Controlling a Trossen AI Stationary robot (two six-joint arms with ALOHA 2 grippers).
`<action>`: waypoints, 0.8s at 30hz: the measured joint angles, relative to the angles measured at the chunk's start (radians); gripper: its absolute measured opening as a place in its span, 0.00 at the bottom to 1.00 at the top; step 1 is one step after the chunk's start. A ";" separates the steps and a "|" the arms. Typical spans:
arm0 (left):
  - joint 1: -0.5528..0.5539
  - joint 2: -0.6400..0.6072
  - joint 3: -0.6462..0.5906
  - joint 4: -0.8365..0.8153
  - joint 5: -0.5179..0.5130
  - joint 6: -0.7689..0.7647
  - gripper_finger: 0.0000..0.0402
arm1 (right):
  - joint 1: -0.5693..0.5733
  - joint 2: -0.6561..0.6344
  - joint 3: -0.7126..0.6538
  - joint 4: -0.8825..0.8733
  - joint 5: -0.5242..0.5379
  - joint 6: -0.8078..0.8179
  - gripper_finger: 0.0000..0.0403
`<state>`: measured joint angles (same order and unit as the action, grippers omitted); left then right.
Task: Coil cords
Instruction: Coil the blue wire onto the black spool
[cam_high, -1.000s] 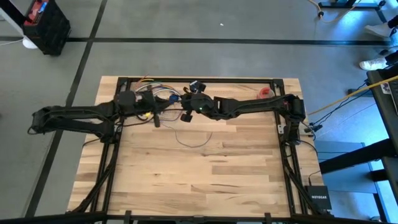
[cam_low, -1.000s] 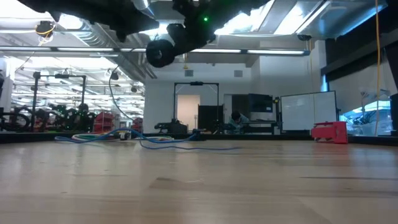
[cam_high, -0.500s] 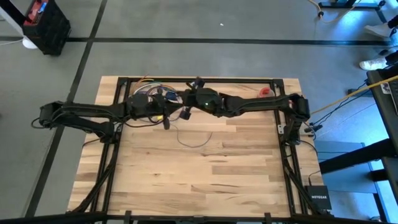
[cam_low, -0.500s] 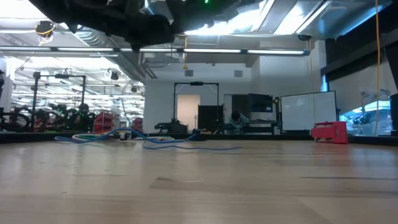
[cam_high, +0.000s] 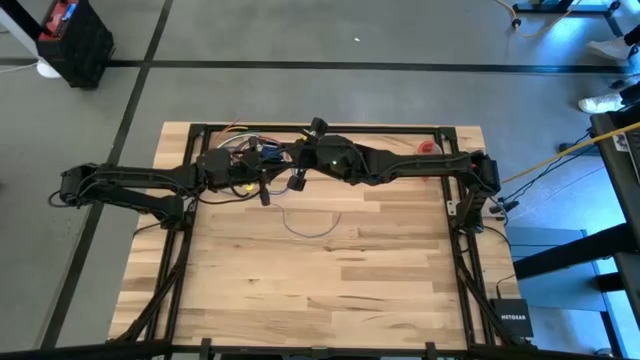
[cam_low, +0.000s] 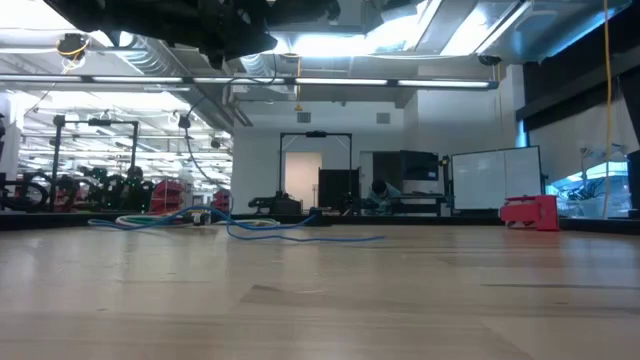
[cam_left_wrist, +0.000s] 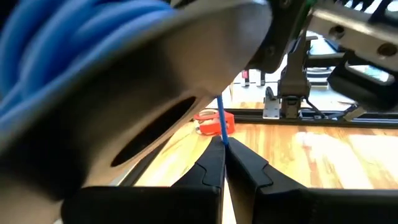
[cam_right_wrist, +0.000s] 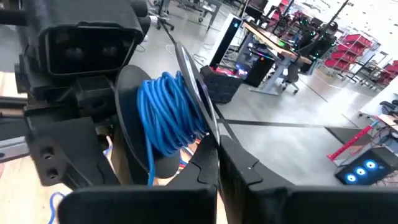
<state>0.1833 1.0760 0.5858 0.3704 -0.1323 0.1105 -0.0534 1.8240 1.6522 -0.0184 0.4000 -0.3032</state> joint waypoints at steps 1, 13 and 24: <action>0.000 0.000 0.000 0.000 -0.002 0.002 0.00 | 0.001 -0.001 0.009 -0.014 0.002 -0.008 0.01; -0.015 0.002 -0.002 0.041 -0.011 0.019 0.00 | 0.001 -0.004 0.064 -0.063 0.001 -0.016 0.01; -0.031 0.004 -0.006 0.157 -0.013 0.113 0.00 | 0.002 -0.024 0.079 -0.073 0.006 -0.015 0.01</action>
<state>0.1523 1.0804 0.5801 0.5277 -0.1455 0.2235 -0.0517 1.8001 1.7313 -0.0909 0.4064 -0.3179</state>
